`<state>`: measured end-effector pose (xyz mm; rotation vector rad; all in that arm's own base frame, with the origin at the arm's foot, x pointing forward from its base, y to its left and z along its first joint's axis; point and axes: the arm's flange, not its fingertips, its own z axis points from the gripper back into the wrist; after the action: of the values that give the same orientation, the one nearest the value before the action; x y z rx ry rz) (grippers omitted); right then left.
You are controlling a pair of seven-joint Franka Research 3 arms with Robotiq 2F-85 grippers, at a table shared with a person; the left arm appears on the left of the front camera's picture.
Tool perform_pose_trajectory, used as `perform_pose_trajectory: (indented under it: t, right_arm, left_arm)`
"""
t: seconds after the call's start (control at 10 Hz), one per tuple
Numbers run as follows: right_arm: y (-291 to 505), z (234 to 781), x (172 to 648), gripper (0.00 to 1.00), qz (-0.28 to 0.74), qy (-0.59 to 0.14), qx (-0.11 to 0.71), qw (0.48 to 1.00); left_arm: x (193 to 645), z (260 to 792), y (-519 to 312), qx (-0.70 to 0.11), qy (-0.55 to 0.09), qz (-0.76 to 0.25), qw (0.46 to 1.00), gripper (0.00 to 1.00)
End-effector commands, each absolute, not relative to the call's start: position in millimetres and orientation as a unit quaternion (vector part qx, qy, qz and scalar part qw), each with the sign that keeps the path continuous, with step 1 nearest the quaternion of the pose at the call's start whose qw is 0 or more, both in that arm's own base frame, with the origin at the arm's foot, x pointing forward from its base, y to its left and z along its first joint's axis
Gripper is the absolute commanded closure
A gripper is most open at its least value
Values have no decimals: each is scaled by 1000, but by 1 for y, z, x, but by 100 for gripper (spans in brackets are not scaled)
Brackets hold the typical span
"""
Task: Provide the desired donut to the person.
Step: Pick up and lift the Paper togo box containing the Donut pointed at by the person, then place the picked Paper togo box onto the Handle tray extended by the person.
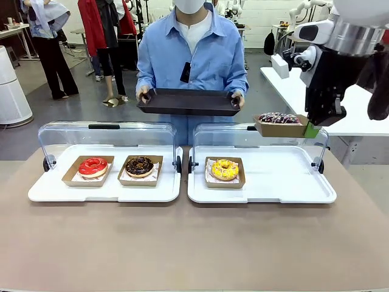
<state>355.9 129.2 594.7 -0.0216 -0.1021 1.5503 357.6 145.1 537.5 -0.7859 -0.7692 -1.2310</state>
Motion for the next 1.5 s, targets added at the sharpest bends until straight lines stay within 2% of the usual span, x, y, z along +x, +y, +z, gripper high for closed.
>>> perform_pose_trajectory:
  t: [0.0,1.4]
  right_arm:
    - [126,599,339,100,700,-48,-12,713]
    - [126,599,339,100,700,-48,-12,713]
  left_arm:
    - [358,538,146,-350,-357,-550,669,0]
    - [358,538,146,-350,-357,-550,669,0]
